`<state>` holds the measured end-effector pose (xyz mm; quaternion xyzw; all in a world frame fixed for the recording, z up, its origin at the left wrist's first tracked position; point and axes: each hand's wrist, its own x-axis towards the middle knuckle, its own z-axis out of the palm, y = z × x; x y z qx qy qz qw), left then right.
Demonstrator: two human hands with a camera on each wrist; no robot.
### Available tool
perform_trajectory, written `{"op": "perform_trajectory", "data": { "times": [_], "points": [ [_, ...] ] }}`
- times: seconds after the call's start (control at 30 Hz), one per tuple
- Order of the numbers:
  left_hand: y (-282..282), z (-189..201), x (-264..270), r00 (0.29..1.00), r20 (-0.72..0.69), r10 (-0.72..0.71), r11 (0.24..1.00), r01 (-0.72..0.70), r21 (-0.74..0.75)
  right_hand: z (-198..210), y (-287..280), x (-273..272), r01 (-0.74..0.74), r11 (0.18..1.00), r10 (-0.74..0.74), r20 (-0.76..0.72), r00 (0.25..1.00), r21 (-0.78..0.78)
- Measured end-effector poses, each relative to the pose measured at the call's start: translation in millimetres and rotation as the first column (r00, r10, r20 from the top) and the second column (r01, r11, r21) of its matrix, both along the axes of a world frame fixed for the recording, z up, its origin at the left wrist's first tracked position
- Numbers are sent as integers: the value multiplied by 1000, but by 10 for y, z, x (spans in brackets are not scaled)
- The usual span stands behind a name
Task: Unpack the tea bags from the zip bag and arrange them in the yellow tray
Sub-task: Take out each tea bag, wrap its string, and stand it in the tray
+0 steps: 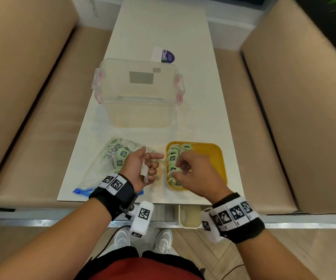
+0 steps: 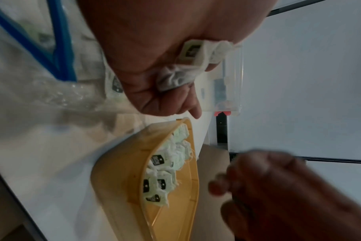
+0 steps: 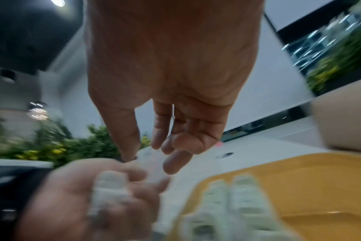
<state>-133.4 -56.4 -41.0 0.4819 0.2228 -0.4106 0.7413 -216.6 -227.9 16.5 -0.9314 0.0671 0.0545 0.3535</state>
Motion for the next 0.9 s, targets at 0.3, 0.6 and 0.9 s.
{"op": "perform_trajectory", "data": {
  "times": [0.3,0.6,0.9],
  "points": [
    [-74,57,-91,995,81,51,995,-44,-88,2,554,272,-66,991,80,-125,989,113],
    [-9,-39,-139,905,388,-174,982,186,7,-2,329,296,98,992,-96,-31,995,81],
    [-96,-72,-198,751,612,-249,963,127,237,27,94,242,117,993,-117,23,993,3]
  ]
}}
